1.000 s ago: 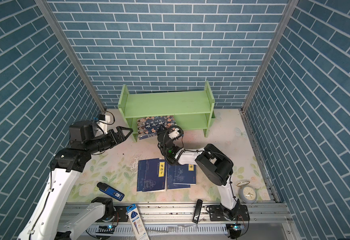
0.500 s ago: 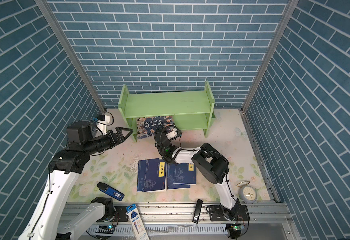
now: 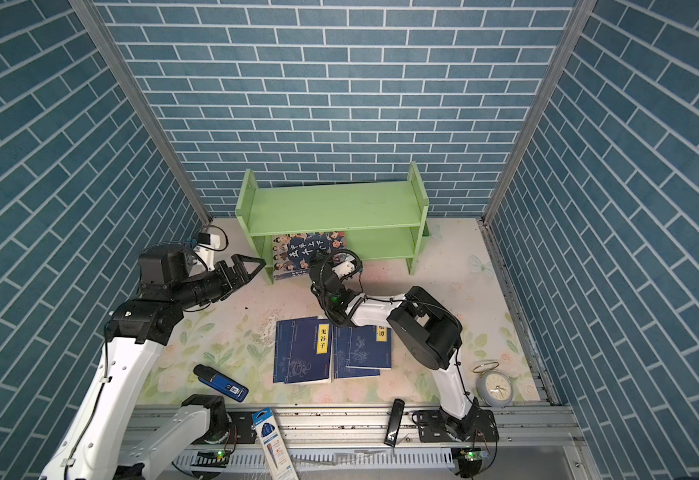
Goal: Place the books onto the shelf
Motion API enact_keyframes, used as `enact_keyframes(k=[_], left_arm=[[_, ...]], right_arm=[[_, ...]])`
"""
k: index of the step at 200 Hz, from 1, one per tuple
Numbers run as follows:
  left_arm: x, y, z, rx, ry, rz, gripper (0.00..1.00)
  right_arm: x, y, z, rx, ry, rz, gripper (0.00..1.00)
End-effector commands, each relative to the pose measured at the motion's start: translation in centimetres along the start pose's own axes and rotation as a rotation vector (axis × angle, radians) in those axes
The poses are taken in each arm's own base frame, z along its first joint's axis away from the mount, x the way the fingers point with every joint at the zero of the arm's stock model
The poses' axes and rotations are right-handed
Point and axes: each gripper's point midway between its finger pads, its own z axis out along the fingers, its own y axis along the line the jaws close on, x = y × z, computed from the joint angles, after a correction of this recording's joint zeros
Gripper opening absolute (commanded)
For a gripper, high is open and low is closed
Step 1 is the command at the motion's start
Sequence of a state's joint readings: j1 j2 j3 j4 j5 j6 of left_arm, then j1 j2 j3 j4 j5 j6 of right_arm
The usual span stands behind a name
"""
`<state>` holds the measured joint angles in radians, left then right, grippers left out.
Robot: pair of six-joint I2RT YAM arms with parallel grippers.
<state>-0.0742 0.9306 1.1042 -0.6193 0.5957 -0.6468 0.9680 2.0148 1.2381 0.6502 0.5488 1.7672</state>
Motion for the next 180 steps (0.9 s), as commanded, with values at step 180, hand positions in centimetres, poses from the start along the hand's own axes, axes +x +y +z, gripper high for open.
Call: enact_keyframes(k=[180], left_arm=[[0.0,0.7,0.7,0.017,0.006,-0.014,0.96]], right_arm=[[3.0,3.5,0.7,-0.026,0.100,0.103,0.34]])
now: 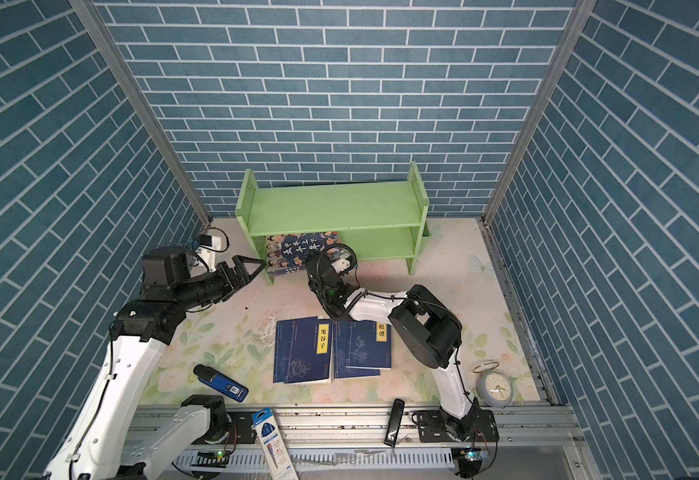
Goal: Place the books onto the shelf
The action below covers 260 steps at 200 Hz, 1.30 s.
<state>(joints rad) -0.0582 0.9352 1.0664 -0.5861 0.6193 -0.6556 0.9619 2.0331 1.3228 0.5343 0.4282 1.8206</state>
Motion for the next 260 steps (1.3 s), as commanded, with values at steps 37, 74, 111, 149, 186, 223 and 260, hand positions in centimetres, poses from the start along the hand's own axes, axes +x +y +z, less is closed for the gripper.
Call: enact_keyframes(k=[37,74,111,149,186,223,260], left_arm=[[-0.3,-0.1,0.3,0.015,-0.003,-0.001,0.96],[-0.4,-0.1,0.3,0.016,-0.008,-0.003,0.96],[-0.8,-0.6,0.2,0.024,-0.010,0.000,0.96],[-1.1,-1.0,0.1,0.034,-0.011,-0.002,0.96],[-0.8,-1.1,0.0,0.039,-0.004,-0.001,0.97],[-0.4,-0.7,0.2,0.032,0.010,-0.013,0.96],[-0.2,-0.4,0.3,0.032,0.009,-0.012,0.96]], right_arm=[[0.4,3.9,-0.7,-0.105,-0.052,0.063,0.29],[-0.6,4.1,-1.0,-0.115,-0.122,0.046,0.27],[-0.5,4.4,-0.5,-0.129,-0.141,0.045,0.27],[-0.3,4.7,0.2,-0.124,-0.153,0.034,0.27],[0.2,4.4,0.7,-0.108,-0.134,0.027,0.37],[0.8,3.9,0.3,-0.051,-0.092,0.018,0.58],[1.1,3.9,-0.6,0.002,-0.056,-0.005,0.65]])
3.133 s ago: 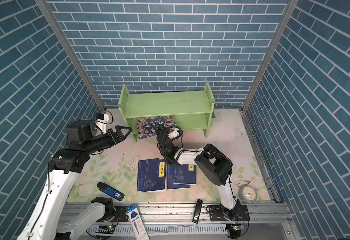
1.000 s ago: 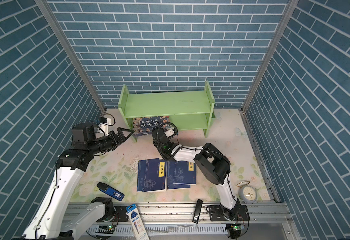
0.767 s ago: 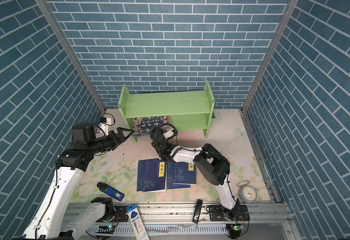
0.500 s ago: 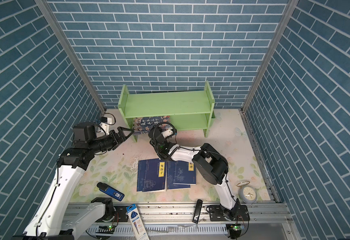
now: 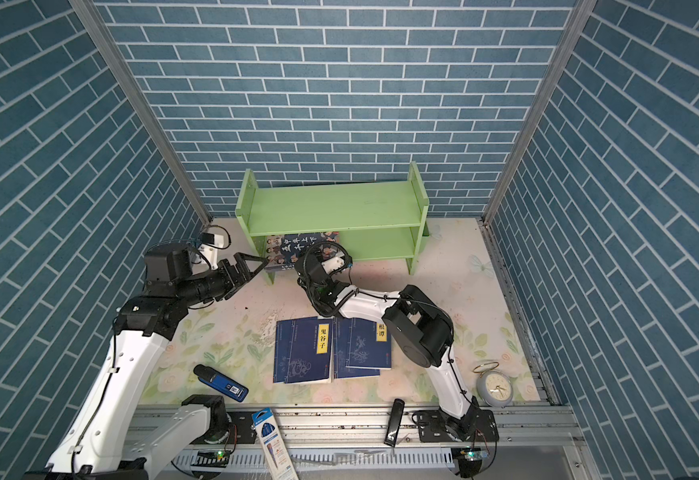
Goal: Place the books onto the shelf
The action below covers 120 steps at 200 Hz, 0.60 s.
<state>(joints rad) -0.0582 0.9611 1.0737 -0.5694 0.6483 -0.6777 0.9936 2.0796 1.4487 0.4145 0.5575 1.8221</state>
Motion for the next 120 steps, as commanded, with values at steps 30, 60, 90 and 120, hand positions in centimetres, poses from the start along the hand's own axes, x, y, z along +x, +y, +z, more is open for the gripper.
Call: enact_keyframes(k=[30,60,90,120], left_arm=[[0.1,0.0,-0.3,0.009,-0.014,0.021,0.96],[0.1,-0.1,-0.5,0.012,-0.021,0.025,0.96],[-0.2,-0.2,-0.7,0.012,-0.031,0.036,0.97],[-0.3,-0.3,-0.9,0.013,-0.039,0.061,0.97]], right_arm=[[0.9,2.6,-1.8,0.034,0.082,0.005,0.66],[1.1,1.9,-2.0,0.047,0.108,0.019,0.65],[1.0,2.0,-2.6,0.057,0.120,0.011,0.65],[1.3,2.0,-3.1,0.066,0.146,0.008,0.65]])
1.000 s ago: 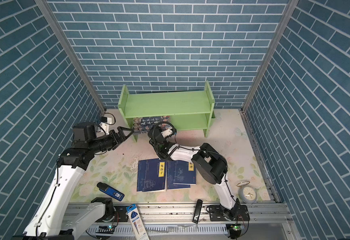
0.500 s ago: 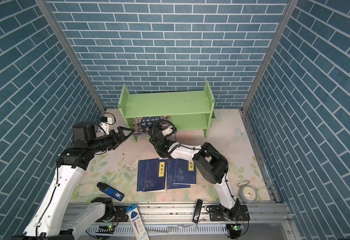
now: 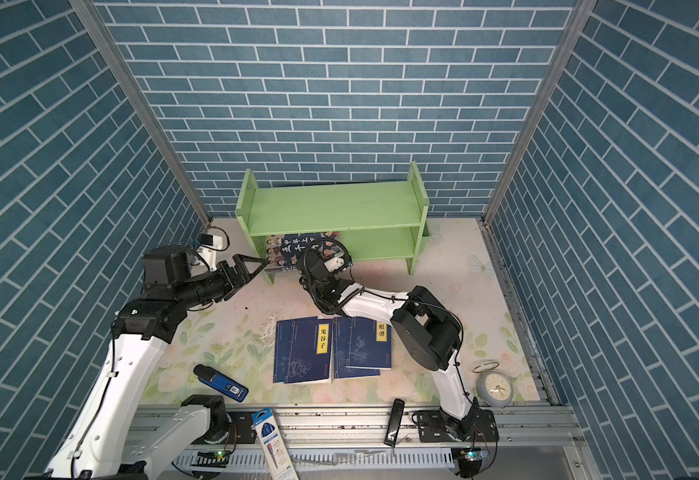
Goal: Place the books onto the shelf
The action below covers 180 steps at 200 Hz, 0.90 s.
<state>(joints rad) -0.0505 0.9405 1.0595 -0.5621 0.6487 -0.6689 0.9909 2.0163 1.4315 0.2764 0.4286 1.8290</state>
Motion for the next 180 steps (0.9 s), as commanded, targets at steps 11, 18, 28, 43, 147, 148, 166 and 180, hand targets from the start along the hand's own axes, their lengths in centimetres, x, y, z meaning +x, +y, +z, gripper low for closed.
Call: enact_keyframes(k=[11,18,28,43,147,148,166,180], left_arm=[[-0.4,-0.3,-0.5,0.007,-0.027,0.060,0.97],[-0.4,-0.3,-0.5,0.006,-0.030,0.070,0.97],[-0.4,-0.3,-0.6,0.004,-0.031,0.086,0.97],[-0.4,-0.2,-0.5,0.004,-0.035,0.115,0.97],[4.1,0.0,0.8,0.165,0.141,0.491,0.96],[4.2,0.0,0.8,0.167,0.143,0.495,0.96],[4.8,1.0,0.9,0.142,0.161,0.554,0.96],[5.2,2.2,1.3,0.113,0.169,0.598,0.96]], right_arm=[[0.2,2.5,-2.1,-0.037,0.044,0.034,0.65],[0.2,2.4,-2.3,-0.033,0.046,0.027,0.65],[0.3,2.4,-2.5,-0.029,0.058,0.012,0.65],[0.4,2.3,-2.8,-0.015,0.068,-0.006,0.65],[0.2,-0.4,-4.9,0.068,0.170,-0.146,0.57],[0.2,-0.4,-4.9,0.068,0.171,-0.149,0.57],[-0.1,-1.0,-5.5,0.076,0.207,-0.204,0.50],[-0.9,-1.8,-6.2,0.084,0.216,-0.265,0.45]])
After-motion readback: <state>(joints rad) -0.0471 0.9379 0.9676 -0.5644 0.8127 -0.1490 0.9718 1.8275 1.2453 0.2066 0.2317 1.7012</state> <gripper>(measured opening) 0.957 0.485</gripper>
